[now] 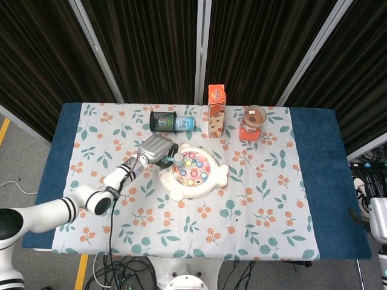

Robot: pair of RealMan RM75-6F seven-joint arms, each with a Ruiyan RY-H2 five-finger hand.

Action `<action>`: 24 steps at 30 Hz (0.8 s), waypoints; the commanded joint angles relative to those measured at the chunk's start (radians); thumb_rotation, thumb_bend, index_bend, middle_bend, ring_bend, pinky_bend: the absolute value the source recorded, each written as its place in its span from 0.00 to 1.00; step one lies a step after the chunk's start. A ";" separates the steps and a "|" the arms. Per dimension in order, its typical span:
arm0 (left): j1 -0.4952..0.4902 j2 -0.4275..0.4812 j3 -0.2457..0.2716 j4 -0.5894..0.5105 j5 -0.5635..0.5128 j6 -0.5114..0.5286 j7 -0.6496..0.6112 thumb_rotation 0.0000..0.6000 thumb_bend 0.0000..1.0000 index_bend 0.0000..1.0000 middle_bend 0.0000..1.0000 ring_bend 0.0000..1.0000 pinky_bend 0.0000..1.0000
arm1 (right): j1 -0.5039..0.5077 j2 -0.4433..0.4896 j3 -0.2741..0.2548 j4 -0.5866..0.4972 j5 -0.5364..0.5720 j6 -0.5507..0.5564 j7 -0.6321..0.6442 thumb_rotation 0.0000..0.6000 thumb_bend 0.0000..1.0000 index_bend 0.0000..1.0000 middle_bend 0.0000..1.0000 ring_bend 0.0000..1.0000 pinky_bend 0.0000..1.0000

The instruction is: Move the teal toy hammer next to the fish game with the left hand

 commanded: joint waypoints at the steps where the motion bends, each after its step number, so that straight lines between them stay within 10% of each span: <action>1: -0.008 0.000 0.001 0.000 -0.026 0.007 0.007 1.00 0.60 0.68 0.67 0.51 0.58 | -0.002 0.000 0.001 0.003 -0.002 0.004 0.003 1.00 0.10 0.00 0.12 0.00 0.01; 24: -0.039 0.052 0.016 -0.029 -0.086 -0.005 -0.021 1.00 0.60 0.68 0.67 0.51 0.59 | -0.007 0.002 0.005 0.011 0.003 0.005 0.013 1.00 0.10 0.00 0.12 0.00 0.01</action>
